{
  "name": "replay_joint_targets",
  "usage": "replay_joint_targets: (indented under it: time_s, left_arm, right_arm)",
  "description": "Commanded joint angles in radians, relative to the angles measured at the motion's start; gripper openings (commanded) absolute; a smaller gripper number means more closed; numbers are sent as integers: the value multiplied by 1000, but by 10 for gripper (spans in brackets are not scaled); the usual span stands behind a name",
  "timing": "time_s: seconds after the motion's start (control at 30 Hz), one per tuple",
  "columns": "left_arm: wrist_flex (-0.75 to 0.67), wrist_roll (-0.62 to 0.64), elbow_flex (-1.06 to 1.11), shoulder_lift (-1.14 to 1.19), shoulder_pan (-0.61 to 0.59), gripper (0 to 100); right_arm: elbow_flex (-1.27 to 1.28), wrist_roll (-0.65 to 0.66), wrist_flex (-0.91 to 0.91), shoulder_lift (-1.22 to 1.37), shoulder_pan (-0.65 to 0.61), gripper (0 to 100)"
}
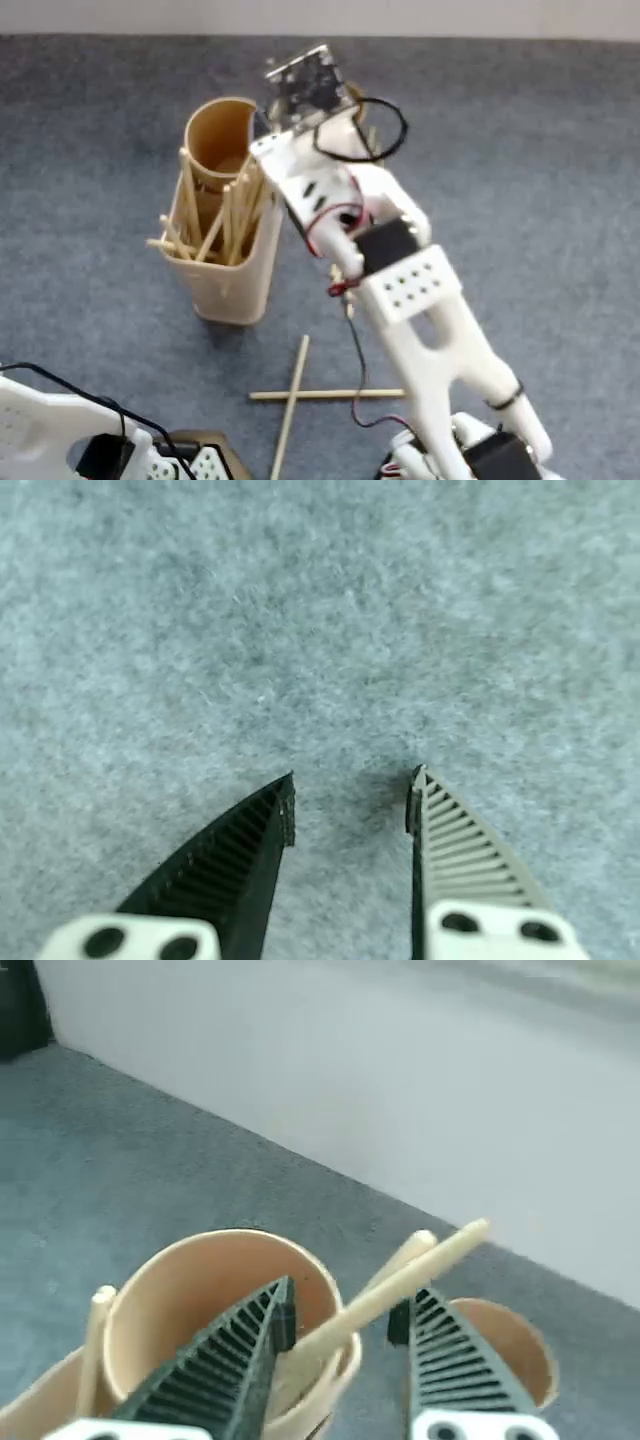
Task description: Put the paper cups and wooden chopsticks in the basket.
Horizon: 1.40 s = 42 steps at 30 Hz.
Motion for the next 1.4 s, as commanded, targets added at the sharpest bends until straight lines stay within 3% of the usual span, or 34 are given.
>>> replay_joint_targets:
  time_s: [0.0,0.17,0.5,0.6,0.77,1.0,1.2,1.37]
  left_arm:
    - [-9,-9,1,-8,5,210]
    - [-18,-9,-4,-8,-1,210]
    - [-74,-8,19,-7,51,210]
    - [-74,-8,36,-7,64,210]
    - [-69,-6,39,-7,88,210]
    - [-74,-6,70,-8,97,210]
    - [-74,-6,68,-8,91,210]
    - [-77,-8,62,-8,71,210]
  right_arm:
    - [-51,-5,2,41,-90,159]
    - [-70,-5,145,-42,-185,159]
    - [-136,0,403,-484,-180,159]
    - [-130,0,486,-519,-124,159]
    - [-71,-6,400,-472,45,159]
    - [24,-2,367,-390,81,159]
    - [160,-8,50,-160,88,159]
    - [84,-94,157,-157,41,159]
